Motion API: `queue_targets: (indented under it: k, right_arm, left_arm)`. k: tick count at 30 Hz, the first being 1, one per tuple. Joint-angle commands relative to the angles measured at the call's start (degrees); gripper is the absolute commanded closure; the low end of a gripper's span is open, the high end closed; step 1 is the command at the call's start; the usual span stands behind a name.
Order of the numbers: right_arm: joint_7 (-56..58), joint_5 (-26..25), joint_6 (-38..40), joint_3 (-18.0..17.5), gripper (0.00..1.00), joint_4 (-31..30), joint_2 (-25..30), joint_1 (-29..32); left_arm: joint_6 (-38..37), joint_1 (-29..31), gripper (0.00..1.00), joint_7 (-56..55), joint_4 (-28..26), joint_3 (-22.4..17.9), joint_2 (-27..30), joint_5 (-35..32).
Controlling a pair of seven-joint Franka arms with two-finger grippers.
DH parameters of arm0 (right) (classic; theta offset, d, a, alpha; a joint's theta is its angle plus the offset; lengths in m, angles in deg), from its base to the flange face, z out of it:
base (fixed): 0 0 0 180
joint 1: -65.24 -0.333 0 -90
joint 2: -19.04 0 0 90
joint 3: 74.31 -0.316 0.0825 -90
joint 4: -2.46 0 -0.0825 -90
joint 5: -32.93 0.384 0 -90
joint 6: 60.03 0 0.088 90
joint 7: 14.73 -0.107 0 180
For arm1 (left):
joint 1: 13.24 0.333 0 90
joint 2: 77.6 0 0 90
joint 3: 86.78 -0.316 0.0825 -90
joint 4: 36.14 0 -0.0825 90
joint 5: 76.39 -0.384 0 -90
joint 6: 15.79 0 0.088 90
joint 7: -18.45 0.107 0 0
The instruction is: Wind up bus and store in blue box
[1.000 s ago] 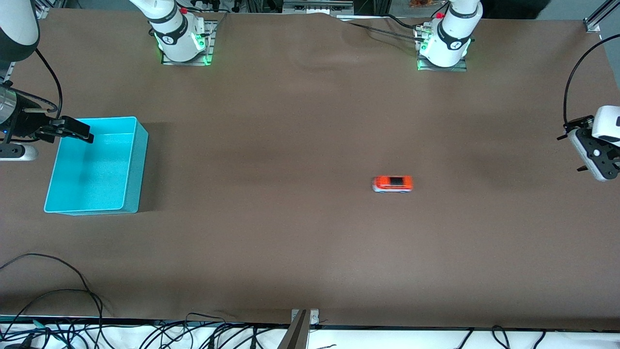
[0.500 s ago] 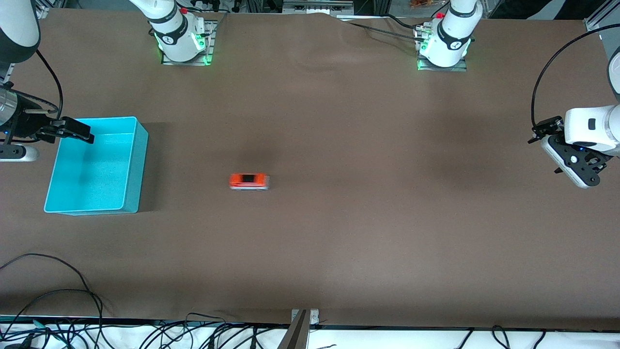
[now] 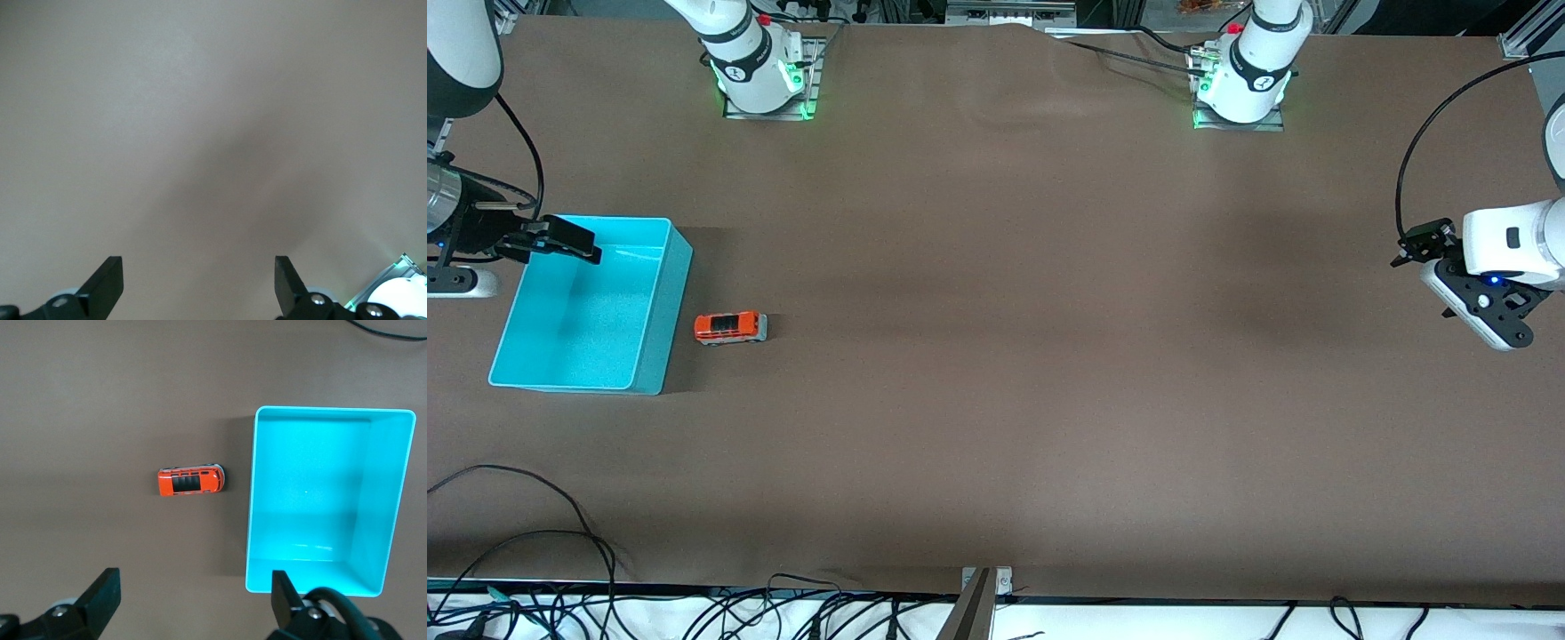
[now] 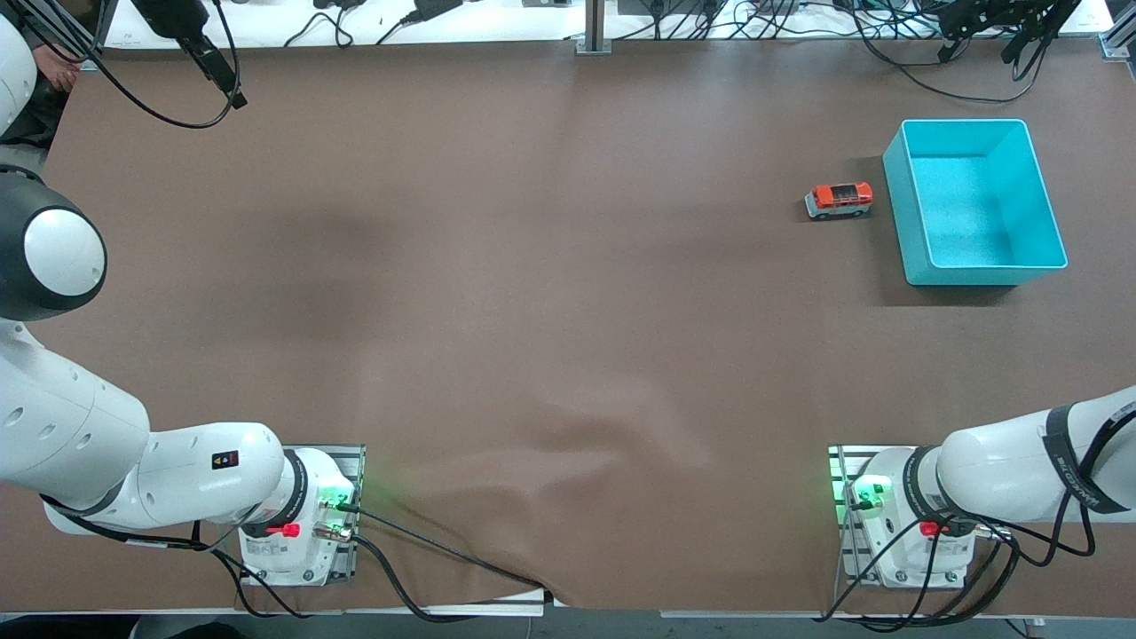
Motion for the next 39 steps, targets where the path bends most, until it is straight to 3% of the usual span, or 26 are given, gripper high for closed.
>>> queue_targets:
  k: [1, 4, 22, 29, 39]
  right_arm:
    - [-0.8, -0.9, 1.1, 0.0, 0.00, 1.2, -0.8, -0.3]
    - [-0.7, -0.7, 1.2, 0.0, 0.00, 1.2, -0.8, -0.2]
    - [-0.7, -0.7, 1.2, 0.1, 0.00, 1.1, -1.7, -0.2]
    - [-0.7, -0.7, 1.3, 0.0, 0.00, 0.8, -2.1, -0.2]
    - [-0.7, -0.7, -3.6, -0.1, 0.00, -8.4, 1.6, -0.2]
  left_arm:
    - [-3.9, 0.0, 0.00, -1.2, 3.6, 0.3, -0.4, 1.2]
    - [-6.4, -0.2, 0.00, -2.4, 5.9, 0.0, -0.4, 1.2]
    - [-6.6, -2.7, 0.00, -15.7, 5.9, 0.1, 1.6, 2.3]
    - [-5.7, -3.7, 0.00, -22.8, 3.5, -0.1, 6.9, 2.0]
    - [-5.6, -6.1, 0.00, -37.3, -2.8, -0.8, 15.1, 2.0]
